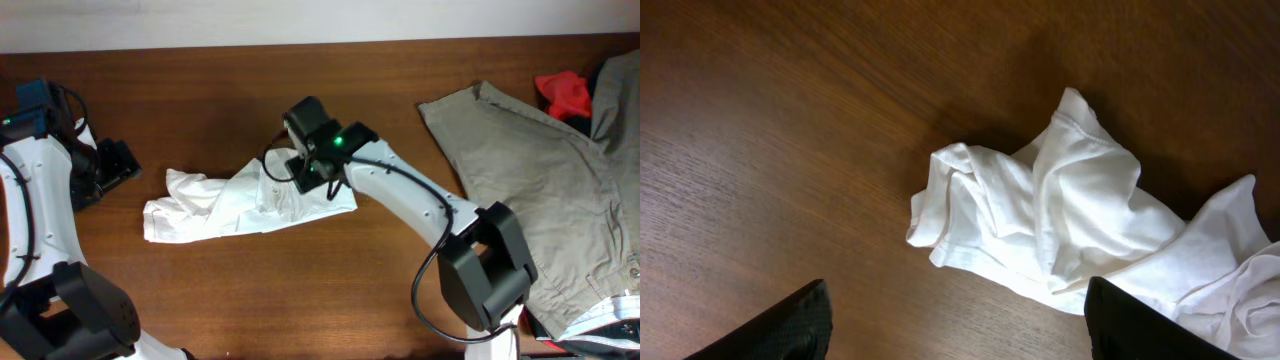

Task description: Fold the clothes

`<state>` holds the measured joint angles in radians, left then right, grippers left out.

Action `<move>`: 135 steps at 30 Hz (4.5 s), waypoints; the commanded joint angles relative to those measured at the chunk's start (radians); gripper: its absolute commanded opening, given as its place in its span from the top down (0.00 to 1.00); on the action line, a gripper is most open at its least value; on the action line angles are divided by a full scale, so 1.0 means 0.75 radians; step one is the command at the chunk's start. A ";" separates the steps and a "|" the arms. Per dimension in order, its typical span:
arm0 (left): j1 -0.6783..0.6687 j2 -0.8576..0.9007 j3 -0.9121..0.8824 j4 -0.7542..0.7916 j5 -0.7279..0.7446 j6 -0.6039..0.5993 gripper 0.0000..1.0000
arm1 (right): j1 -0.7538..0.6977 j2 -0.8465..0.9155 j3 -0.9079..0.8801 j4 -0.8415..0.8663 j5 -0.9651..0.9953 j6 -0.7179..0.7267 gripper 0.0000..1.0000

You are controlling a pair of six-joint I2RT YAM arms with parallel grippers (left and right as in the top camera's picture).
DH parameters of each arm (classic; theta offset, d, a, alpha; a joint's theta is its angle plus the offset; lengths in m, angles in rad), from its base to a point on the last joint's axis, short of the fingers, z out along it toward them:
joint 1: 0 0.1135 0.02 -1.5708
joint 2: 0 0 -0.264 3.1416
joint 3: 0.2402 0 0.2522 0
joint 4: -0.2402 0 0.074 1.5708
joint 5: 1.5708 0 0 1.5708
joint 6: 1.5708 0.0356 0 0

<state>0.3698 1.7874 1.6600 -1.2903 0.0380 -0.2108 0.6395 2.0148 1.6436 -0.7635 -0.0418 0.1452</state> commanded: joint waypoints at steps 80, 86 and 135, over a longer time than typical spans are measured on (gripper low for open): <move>-0.838 0.336 0.540 -0.256 -0.218 0.077 0.32 | -0.574 -0.244 0.011 -0.608 0.000 -0.149 0.17; -0.757 0.496 0.421 -0.111 -0.022 0.079 0.55 | -0.574 -0.244 0.011 -0.629 -0.008 -0.149 0.17; -0.361 0.573 -0.151 -0.105 0.499 0.180 0.33 | -0.097 -0.103 -0.423 0.127 -0.337 -0.010 0.96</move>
<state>0.1024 2.2036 1.6276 -1.4132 0.2104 -0.0937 0.6918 1.9438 1.2240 -0.5705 -0.3553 0.2634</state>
